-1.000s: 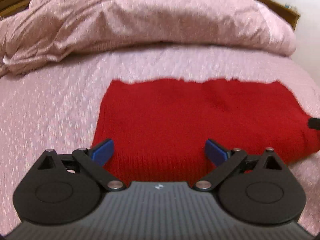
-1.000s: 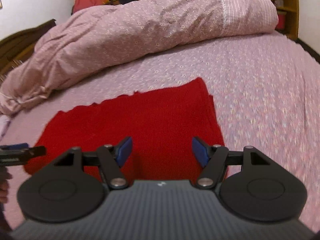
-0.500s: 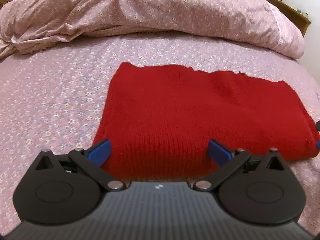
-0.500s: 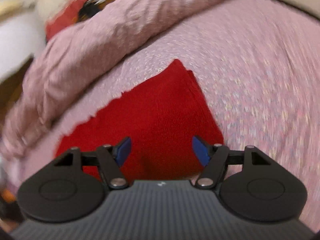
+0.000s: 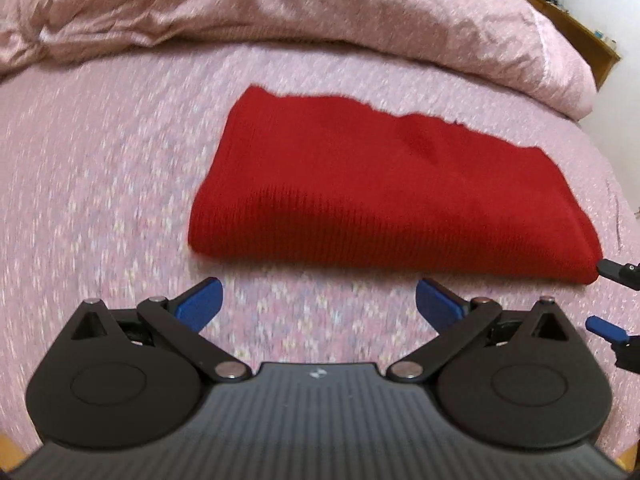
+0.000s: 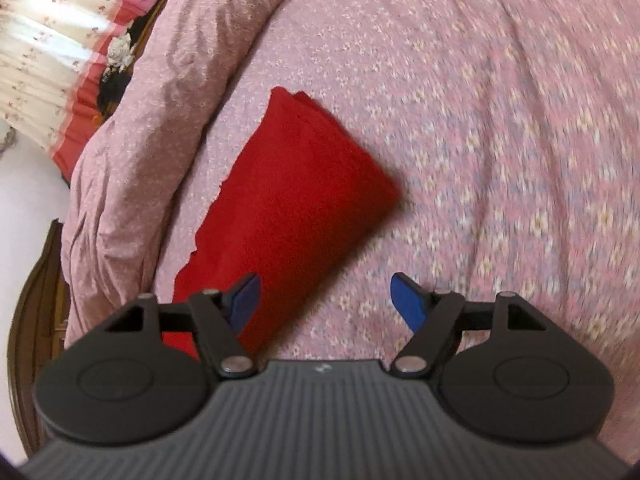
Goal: Fold small clothes
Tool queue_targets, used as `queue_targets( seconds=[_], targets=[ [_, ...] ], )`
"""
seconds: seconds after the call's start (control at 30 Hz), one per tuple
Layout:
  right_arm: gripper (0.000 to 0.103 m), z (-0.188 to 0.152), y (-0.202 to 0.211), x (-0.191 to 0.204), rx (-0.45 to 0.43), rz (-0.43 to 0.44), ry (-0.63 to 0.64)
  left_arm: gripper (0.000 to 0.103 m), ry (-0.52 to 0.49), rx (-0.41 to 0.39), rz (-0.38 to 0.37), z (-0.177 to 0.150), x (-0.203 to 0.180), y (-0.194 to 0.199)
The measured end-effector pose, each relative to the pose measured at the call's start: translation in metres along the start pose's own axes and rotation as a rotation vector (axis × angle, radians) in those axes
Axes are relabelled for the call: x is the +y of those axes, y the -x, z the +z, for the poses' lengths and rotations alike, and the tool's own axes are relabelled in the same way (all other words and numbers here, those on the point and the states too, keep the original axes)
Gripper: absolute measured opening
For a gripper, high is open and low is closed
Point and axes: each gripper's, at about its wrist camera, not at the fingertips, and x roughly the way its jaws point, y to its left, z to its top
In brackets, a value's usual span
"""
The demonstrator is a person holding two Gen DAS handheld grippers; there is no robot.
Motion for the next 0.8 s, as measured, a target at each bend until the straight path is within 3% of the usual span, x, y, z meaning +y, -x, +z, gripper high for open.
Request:
queue_targets(
  seconds=[0.17,0.23,0.3,0.5,0.8],
  targets=[
    [0.076,-0.018,-0.011,-0.004,-0.087,0.024,0.022,0.103,0.035,0.021,0.044,-0.015,0.005,-0.005],
    [0.084,-0.021,-0.014,-0.005,-0.124,0.033,0.033,0.103,0.027,0.016,0.07,-0.018,0.004,-0.006],
    [0.086,-0.021,-0.018,-0.006,-0.149,0.047,0.034,0.103,0.019,0.013,0.092,-0.02,0.004,-0.007],
    [0.086,-0.011,-0.036,-0.005,-0.17,0.097,0.012,0.103,0.002,0.02,0.116,-0.019,0.003,-0.015],
    [0.086,0.001,-0.057,-0.001,-0.212,0.09,0.029,0.103,-0.015,0.031,0.129,-0.017,0.0,-0.027]
  ],
)
